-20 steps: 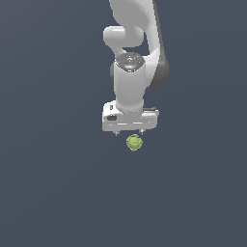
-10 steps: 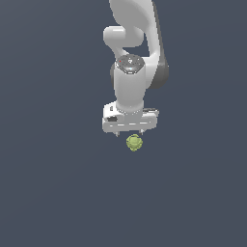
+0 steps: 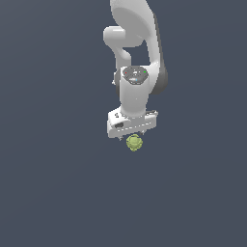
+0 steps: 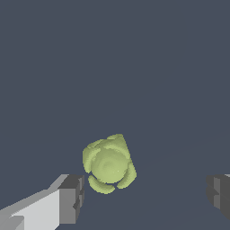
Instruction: Pick up the object and move it to a goal position.
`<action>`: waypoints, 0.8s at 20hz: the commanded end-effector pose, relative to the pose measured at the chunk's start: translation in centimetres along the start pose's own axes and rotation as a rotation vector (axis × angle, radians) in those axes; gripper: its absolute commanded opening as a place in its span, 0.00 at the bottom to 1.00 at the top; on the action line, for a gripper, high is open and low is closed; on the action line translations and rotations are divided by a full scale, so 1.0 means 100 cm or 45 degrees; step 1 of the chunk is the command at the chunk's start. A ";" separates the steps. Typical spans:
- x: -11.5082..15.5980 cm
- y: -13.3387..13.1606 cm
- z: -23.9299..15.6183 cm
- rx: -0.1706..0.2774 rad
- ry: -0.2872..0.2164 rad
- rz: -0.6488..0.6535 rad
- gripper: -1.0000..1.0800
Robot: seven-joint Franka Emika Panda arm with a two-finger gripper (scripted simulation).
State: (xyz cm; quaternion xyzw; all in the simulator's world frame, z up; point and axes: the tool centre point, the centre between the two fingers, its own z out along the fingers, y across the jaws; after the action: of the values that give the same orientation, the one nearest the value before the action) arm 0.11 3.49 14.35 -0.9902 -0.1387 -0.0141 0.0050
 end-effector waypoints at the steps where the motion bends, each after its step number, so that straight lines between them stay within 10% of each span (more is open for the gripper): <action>1: -0.004 -0.006 0.012 -0.003 -0.010 -0.094 0.96; 16: -0.021 -0.028 0.053 -0.001 -0.038 -0.424 0.96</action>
State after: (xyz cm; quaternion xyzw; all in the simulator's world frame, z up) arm -2.44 5.58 9.16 -0.9553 -0.2956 -0.0002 0.0001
